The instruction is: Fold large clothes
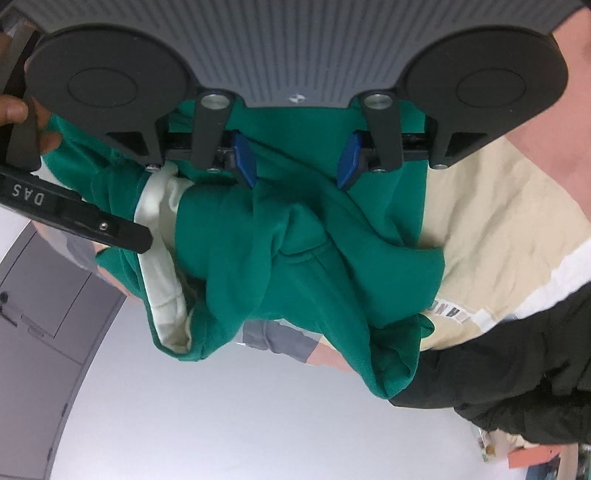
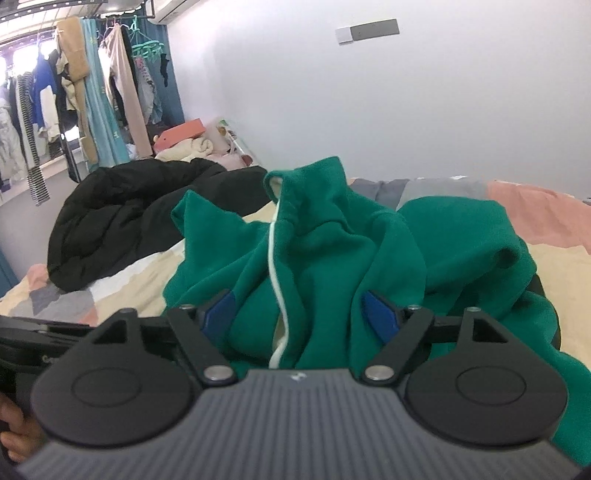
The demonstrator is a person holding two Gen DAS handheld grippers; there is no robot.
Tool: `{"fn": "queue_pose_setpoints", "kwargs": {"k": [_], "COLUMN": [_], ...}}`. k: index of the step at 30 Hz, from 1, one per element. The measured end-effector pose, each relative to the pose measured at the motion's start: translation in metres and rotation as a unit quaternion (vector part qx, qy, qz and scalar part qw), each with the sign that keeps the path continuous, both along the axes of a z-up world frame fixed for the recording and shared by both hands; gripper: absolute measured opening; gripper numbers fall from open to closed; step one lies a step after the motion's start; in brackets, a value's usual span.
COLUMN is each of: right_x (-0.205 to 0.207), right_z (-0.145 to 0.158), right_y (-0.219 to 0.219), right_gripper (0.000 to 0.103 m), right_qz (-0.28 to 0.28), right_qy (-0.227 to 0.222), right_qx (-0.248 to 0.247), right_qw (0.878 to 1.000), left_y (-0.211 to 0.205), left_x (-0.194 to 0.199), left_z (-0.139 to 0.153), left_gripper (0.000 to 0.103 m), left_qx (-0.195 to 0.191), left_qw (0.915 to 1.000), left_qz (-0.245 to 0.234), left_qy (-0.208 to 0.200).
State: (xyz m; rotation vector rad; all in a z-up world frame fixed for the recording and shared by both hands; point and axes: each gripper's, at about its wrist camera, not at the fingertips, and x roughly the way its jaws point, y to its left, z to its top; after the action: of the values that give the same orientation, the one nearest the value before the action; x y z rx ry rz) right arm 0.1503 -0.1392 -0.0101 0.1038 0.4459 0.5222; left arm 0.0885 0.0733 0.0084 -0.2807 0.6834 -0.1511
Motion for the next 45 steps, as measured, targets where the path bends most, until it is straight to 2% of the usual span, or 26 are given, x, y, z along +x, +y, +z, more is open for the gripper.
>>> {"fn": "queue_pose_setpoints", "kwargs": {"k": [3, 7, 12, 14, 15, 18, 22, 24, 26, 28, 30, 32, 38, 41, 45], "right_x": [0.001, 0.009, 0.039, 0.056, 0.063, 0.093, 0.125, 0.136, 0.143, 0.144, 0.141, 0.133, 0.07, 0.026, -0.023], "right_z": [0.007, 0.031, 0.063, 0.071, 0.073, 0.072, 0.055, 0.041, 0.029, 0.022, 0.02, 0.023, 0.06, 0.078, 0.085], "right_y": [-0.001, 0.005, 0.032, 0.044, 0.048, 0.068, 0.091, 0.092, 0.089, 0.085, 0.085, 0.082, 0.061, 0.049, 0.027], "right_gripper": [0.079, 0.079, 0.08, 0.09, 0.09, 0.09, 0.09, 0.09, 0.089, 0.08, 0.04, 0.028, 0.023, 0.023, 0.023], "right_qz": [-0.009, -0.029, -0.069, -0.091, -0.101, -0.12, -0.166, -0.174, -0.175, -0.161, -0.16, -0.151, -0.099, -0.068, -0.032], "right_qy": [0.006, 0.001, 0.008, 0.013, 0.018, 0.053, 0.092, 0.123, 0.154, 0.17, 0.175, 0.17, 0.115, 0.085, 0.076], "right_qx": [0.019, 0.044, 0.041, 0.044, 0.044, 0.028, -0.041, -0.048, -0.034, -0.019, -0.037, -0.043, -0.017, -0.024, -0.026], "right_qw": [1.0, 0.999, 0.997, 0.995, 0.994, 0.991, 0.981, 0.976, 0.972, 0.972, 0.971, 0.973, 0.988, 0.994, 0.996], "left_y": [0.004, 0.019, 0.029, 0.032, 0.034, 0.04, 0.049, 0.054, 0.058, 0.061, 0.064, 0.068, 0.083, 0.088, 0.087], "left_x": [0.003, 0.001, -0.003, -0.004, -0.004, -0.005, 0.0, 0.003, 0.005, 0.007, 0.009, 0.01, 0.011, 0.009, 0.004], "left_z": [0.001, 0.003, 0.0, 0.0, -0.001, -0.002, -0.013, -0.019, -0.023, -0.025, -0.026, -0.026, -0.027, -0.024, -0.017], "left_gripper": [0.054, 0.054, 0.054, 0.054, 0.054, 0.054, 0.054, 0.054, 0.054, 0.054, 0.054, 0.054, 0.054, 0.054, 0.054], "left_qx": [-0.007, -0.049, -0.033, -0.035, -0.039, -0.052, -0.049, -0.052, -0.061, -0.067, -0.069, -0.076, -0.12, -0.127, -0.121], "left_qw": [1.0, 0.9987, 0.999, 0.9988, 0.9986, 0.9976, 0.9975, 0.997, 0.9963, 0.9958, 0.9956, 0.9946, 0.9887, 0.9865, 0.9865], "left_qz": [0.004, 0.008, 0.03, 0.034, 0.034, 0.04, 0.051, 0.058, 0.06, 0.063, 0.064, 0.07, 0.09, 0.102, 0.109], "left_qy": [0.0, -0.006, -0.01, -0.012, -0.014, -0.02, -0.01, 0.001, 0.005, 0.007, 0.005, 0.002, -0.001, -0.009, -0.018]}}
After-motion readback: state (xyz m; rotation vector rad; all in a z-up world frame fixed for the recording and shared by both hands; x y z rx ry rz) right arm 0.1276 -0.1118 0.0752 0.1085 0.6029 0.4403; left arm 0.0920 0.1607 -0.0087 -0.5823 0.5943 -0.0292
